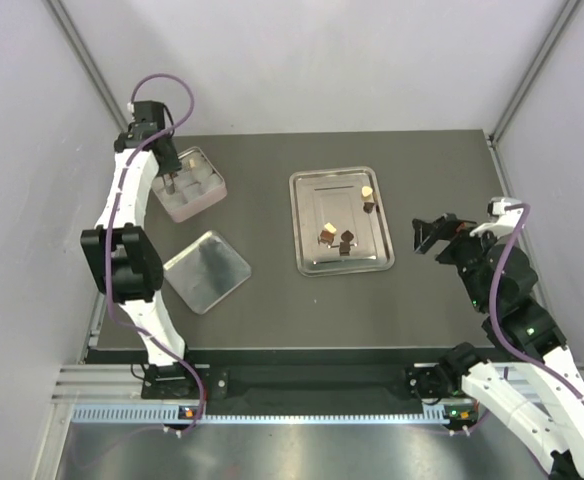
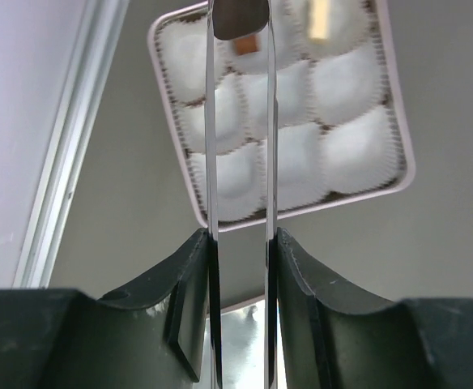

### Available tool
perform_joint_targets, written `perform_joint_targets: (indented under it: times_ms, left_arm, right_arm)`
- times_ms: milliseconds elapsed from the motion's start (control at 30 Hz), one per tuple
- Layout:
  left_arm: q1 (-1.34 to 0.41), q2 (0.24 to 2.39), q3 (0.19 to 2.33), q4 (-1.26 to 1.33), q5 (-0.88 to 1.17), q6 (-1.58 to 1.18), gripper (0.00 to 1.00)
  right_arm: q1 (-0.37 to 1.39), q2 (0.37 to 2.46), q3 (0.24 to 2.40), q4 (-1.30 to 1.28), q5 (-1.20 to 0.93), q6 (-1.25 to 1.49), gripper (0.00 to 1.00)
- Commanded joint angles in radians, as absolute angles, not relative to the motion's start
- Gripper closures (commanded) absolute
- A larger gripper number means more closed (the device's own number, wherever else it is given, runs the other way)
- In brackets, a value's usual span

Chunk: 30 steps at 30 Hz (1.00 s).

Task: Pack the chocolate

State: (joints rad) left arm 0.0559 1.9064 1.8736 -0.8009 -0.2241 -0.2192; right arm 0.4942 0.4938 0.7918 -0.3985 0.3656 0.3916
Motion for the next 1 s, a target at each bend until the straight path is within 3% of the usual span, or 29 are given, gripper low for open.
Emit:
perform_joint_targets:
  times_ms: [0, 967]
  left_arm:
    - [0.094, 1.891, 1.841, -0.746, -0.210, -0.233, 0.61]
    - [0.110, 2.003, 1.819, -0.723, -0.319, -0.227, 0.55]
  right_arm:
    - [0.492, 0.511, 0.790, -0.318, 0.373, 0.371, 0.00]
    - [0.492, 0.509, 0.792, -0.308, 0.411, 0.333, 0.00]
